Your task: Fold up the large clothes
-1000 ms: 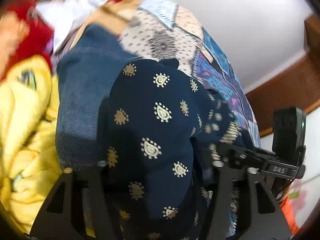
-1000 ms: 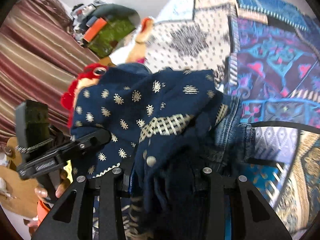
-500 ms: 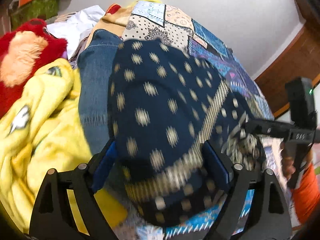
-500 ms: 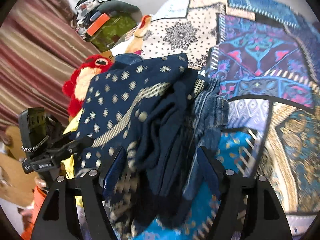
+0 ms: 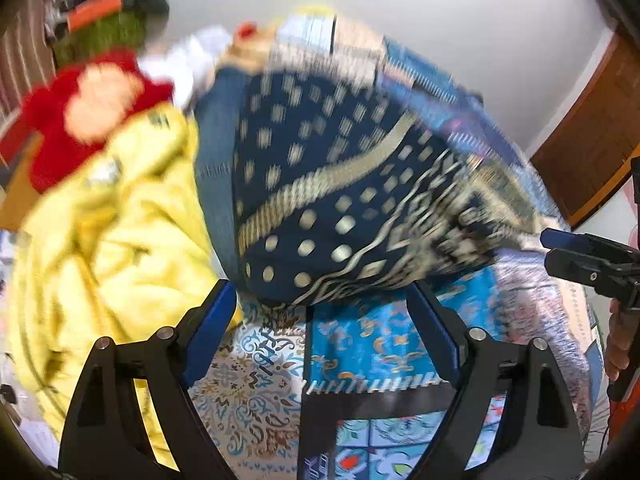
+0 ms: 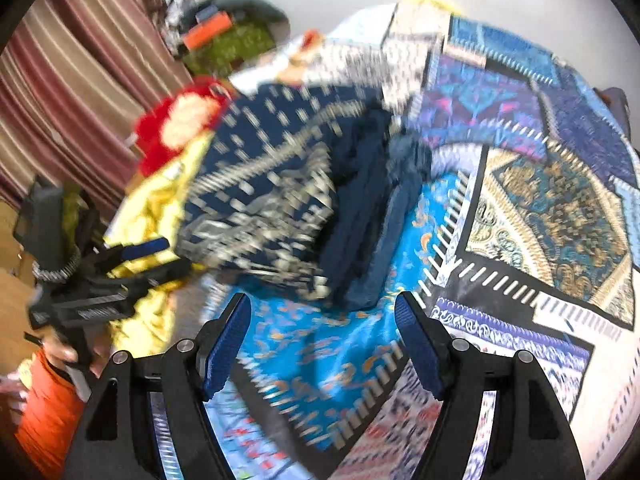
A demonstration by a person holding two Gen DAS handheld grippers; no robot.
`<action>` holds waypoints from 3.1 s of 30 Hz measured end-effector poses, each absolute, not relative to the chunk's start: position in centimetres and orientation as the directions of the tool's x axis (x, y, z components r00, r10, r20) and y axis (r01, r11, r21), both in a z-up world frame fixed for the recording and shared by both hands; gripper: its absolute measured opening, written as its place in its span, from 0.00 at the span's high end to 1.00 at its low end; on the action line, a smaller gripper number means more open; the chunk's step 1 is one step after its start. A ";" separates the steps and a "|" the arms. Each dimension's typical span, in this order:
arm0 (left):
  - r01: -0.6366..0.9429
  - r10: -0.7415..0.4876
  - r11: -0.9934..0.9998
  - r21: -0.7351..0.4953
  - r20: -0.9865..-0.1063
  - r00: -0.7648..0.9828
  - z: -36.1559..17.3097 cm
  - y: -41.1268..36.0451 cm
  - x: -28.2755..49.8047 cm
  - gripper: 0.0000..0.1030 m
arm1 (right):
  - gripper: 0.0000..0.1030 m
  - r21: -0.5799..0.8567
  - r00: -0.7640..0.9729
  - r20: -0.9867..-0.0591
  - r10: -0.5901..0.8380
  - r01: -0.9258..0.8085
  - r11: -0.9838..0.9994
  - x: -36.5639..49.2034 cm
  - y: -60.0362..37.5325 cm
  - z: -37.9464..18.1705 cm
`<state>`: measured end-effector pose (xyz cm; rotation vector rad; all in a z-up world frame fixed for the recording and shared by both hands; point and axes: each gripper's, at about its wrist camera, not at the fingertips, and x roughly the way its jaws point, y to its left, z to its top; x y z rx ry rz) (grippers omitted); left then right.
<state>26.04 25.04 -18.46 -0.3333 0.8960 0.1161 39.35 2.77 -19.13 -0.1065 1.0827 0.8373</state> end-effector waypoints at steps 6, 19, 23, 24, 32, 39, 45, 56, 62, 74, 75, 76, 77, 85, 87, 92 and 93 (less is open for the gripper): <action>-0.206 0.086 0.969 -0.135 -0.598 0.797 -7.9 22.3 20.6 0.15 | 0.30 0.241 0.378 -0.664 0.645 -0.708 0.664 34.2 0.7 -9.3; -0.243 0.234 0.969 -0.048 -0.146 0.961 4.4 15.0 7.4 0.15 | 0.30 0.082 0.667 -0.202 0.717 -0.718 0.691 19.1 -5.4 3.6; -0.290 0.285 0.956 -0.033 -0.117 0.951 3.9 13.6 5.7 0.15 | 0.30 0.100 0.684 -0.173 0.708 -0.703 0.704 16.5 -6.5 3.0; -0.289 0.284 0.957 -0.036 -0.116 0.952 3.7 13.4 5.5 0.15 | 0.30 0.101 0.695 -0.171 0.699 -0.693 0.714 16.0 -6.7 2.8; -0.319 0.312 0.947 -0.038 -0.124 0.942 2.2 12.5 5.0 0.04 | 0.27 0.072 0.734 -0.211 0.645 -0.647 0.759 14.4 -7.1 1.3; -0.314 0.307 0.949 -0.029 -0.138 0.942 1.7 12.0 5.2 0.02 | 0.03 0.099 0.758 -0.219 0.614 -0.609 0.787 14.3 -7.9 0.8; -0.309 0.302 0.951 -0.033 -0.142 0.943 1.4 12.1 5.4 0.02 | 0.00 0.111 0.773 -0.231 0.591 -0.583 0.805 15.0 -8.3 0.5; -0.311 0.307 0.950 -0.009 -0.142 0.941 0.8 12.1 5.8 0.00 | 0.00 0.100 0.783 -0.231 0.577 -0.571 0.815 14.8 -8.6 0.3; -0.304 0.301 0.953 -0.006 -0.142 0.943 0.8 12.3 5.9 0.00 | 0.00 0.092 0.782 -0.243 0.574 -0.570 0.816 15.1 -8.6 0.2; -0.294 0.292 0.956 0.003 -0.134 0.947 0.8 12.3 6.0 0.00 | 0.00 0.085 0.792 -0.245 0.559 -0.557 0.826 14.9 -8.7 0.1; -0.292 0.289 0.957 0.003 -0.133 0.948 0.9 12.3 6.0 0.00 | 0.00 0.084 0.792 -0.246 0.559 -0.557 0.826 14.9 -8.7 0.1; -0.291 0.289 0.957 0.003 -0.133 0.948 0.9 12.4 6.0 0.00 | 0.00 0.084 0.792 -0.245 0.559 -0.557 0.826 14.9 -8.8 0.1; -0.290 0.288 0.957 0.003 -0.133 0.948 0.9 12.4 6.0 0.00 | 0.00 0.084 0.792 -0.245 0.559 -0.557 0.826 14.9 -8.8 0.1; -0.281 0.277 0.960 -0.008 -0.135 0.951 1.0 12.9 6.1 0.00 | 0.00 0.082 0.793 -0.245 0.558 -0.556 0.827 15.0 -8.8 0.0; -0.278 0.274 0.960 -0.012 -0.137 0.952 1.1 12.9 6.1 0.00 | 0.00 0.083 0.791 -0.245 0.560 -0.558 0.826 15.0 -8.8 0.0; -0.276 0.270 0.961 -0.019 -0.141 0.952 1.1 12.9 6.2 0.00 | 0.00 0.082 0.793 -0.246 0.558 -0.556 0.827 15.0 -8.7 0.1; -0.276 0.271 0.961 -0.019 -0.141 0.952 1.1 12.9 6.2 0.00 | 0.00 0.082 0.792 -0.246 0.559 -0.557 0.826 15.0 -8.7 0.1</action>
